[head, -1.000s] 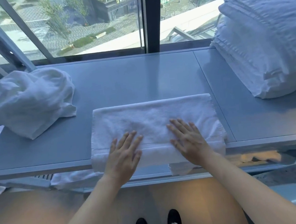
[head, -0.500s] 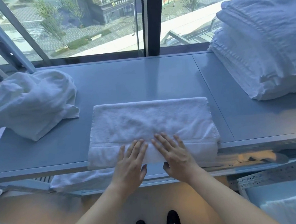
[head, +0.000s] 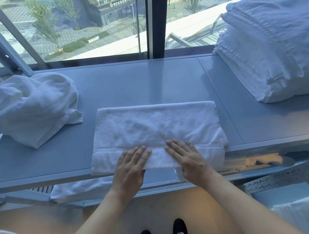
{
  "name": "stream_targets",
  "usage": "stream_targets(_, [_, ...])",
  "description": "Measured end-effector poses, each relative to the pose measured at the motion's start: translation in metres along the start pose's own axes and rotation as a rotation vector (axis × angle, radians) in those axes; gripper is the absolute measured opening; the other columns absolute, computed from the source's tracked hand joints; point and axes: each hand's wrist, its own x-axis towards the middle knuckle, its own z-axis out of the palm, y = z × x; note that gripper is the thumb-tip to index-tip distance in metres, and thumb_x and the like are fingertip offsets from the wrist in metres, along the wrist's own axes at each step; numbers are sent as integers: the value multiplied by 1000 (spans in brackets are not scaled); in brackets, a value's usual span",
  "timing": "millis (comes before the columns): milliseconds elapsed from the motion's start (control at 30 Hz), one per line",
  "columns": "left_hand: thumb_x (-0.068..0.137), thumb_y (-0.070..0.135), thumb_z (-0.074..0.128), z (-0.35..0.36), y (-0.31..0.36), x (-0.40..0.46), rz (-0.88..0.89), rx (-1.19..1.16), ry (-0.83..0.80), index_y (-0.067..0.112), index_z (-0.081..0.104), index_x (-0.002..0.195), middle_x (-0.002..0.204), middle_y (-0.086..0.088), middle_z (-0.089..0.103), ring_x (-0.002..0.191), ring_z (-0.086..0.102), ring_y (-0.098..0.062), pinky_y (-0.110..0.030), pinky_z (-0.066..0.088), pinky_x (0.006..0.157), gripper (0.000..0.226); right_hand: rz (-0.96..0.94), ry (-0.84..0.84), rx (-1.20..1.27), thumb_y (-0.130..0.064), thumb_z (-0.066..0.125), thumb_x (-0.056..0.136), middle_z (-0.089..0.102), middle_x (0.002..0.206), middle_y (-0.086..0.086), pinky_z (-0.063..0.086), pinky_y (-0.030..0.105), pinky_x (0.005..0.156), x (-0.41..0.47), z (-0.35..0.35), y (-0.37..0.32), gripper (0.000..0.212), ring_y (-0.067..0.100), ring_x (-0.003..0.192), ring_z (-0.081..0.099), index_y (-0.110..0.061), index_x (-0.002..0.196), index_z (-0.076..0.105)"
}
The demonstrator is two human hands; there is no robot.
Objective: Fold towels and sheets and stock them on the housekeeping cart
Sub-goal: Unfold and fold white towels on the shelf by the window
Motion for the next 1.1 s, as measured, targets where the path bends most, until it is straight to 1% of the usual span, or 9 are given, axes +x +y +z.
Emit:
stream_targets(100, [77, -1, 53, -13, -25, -8, -87, -5, 56, 11, 65, 136, 143, -7, 62, 129, 58, -32, -49, 45, 107, 62, 69, 121, -25, 5, 30, 77, 57, 147, 14, 48, 49, 109, -13, -21, 18, 70, 33, 135, 56, -3, 140, 60])
stream_targets(200, [68, -7, 47, -38, -54, -6, -142, -15, 73, 7, 71, 125, 130, -10, 69, 114, 66, -35, -47, 54, 95, 63, 168, 190, -35, 5, 36, 81, 71, 126, 14, 60, 47, 88, -20, -52, 45, 58, 37, 110, 69, -5, 129, 67])
stream_targets(333, [77, 8, 32, -84, -74, 52, -178, 13, 84, 16, 73, 119, 110, -8, 75, 94, 70, -37, -45, 57, 75, 60, 282, 258, -86, 8, 61, 82, 74, 106, 11, 58, 43, 70, 18, -95, 74, 44, 37, 92, 71, -14, 119, 71])
stream_targets(467, [85, 1, 43, -121, -90, 147, -257, 68, 104, 19, 72, 121, 114, -12, 73, 104, 67, -42, -50, 54, 82, 49, 337, 267, -142, -9, 57, 93, 71, 93, 14, 52, 41, 67, 90, -145, 103, 14, 41, 86, 68, -13, 97, 69])
stream_targets(567, [89, 0, 48, -145, -98, 198, -248, 75, 126, 20, 71, 124, 122, -12, 72, 112, 65, -41, -49, 52, 90, 46, 342, 306, -159, -9, 50, 92, 72, 92, 16, 51, 42, 69, 127, -176, 118, 16, 43, 88, 67, -12, 91, 66])
stream_targets(767, [82, -3, 50, -155, -96, 182, -140, 108, 367, 18, 68, 124, 120, -9, 72, 108, 64, -38, -48, 50, 92, 50, 147, 602, -208, 3, 52, 86, 74, 103, 12, 48, 44, 84, 113, -182, 118, 40, 37, 91, 66, -14, 118, 68])
stream_targets(867, [79, -6, 48, -119, -91, 120, -157, 87, 326, 17, 68, 127, 126, -7, 70, 110, 62, -34, -47, 47, 95, 57, 88, 517, -196, 10, 57, 81, 73, 111, 7, 44, 42, 87, 63, -135, 110, 50, 32, 97, 62, -15, 123, 67])
stream_targets(1000, [70, -7, 45, -54, -77, 43, -155, 34, 90, 11, 70, 127, 136, -12, 66, 121, 63, -38, -51, 49, 97, 65, 20, 248, -146, 23, 63, 72, 70, 129, 11, 43, 44, 100, 3, -65, 108, 64, 31, 118, 67, -8, 127, 70])
stream_targets(1100, [72, -7, 45, -30, -75, 9, -178, 11, -37, 9, 65, 136, 149, -10, 57, 136, 54, -36, -57, 47, 102, 69, 76, 117, -106, 20, 46, 77, 55, 150, 10, 45, 49, 109, -23, -41, 110, 72, 33, 137, 54, -7, 143, 60])
